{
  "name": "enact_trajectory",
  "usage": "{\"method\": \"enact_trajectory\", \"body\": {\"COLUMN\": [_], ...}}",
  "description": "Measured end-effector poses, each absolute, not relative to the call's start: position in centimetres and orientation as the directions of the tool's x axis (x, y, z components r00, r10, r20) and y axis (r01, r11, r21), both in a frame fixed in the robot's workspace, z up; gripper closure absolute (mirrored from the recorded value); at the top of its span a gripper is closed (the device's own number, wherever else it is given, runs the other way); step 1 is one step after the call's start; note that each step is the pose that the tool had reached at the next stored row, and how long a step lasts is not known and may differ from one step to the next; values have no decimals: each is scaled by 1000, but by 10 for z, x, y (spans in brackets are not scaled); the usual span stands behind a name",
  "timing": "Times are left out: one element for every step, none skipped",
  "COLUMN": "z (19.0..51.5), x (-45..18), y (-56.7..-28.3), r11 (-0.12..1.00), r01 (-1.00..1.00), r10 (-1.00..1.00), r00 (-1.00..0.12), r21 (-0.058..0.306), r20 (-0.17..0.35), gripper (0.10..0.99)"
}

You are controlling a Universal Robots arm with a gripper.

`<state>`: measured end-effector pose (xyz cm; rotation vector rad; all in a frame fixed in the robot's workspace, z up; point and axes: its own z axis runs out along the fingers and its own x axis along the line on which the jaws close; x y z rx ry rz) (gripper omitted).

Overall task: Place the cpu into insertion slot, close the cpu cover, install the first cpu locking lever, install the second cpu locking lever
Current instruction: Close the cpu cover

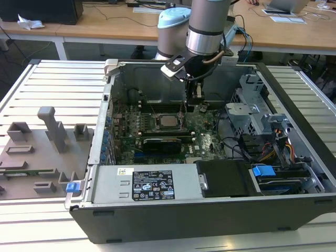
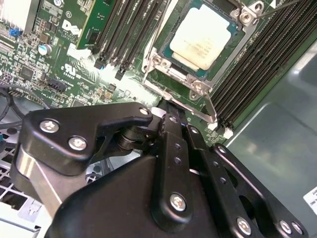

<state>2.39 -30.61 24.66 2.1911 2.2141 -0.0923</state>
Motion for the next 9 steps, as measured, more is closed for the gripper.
{"method": "enact_trajectory", "body": {"z": [247, 247, 246, 246, 246, 246, 246, 246, 246], "x": [23, 22, 20, 19, 18, 17, 16, 15, 14], "y": [-306, -306, -306, -306, -306, -306, -306, -306, -306], "r11": [10, 10, 10, 10, 10, 10, 10, 10, 10], "r01": [1000, 1000, 1000, 1000, 1000, 1000, 1000, 1000, 1000], "r10": [998, 998, 998, 998, 998, 998, 998, 998, 998], "r00": [-11, -11, -11, -11, -11, -11, -11, -11, -11], "r21": [-24, -24, -24, -24, -24, -24, -24, -24, -24], "r20": [-60, -60, -60, -60, -60, -59, -60, -60, -59], "gripper": [980, 980, 980, 980, 980, 980, 980, 980, 980]}}
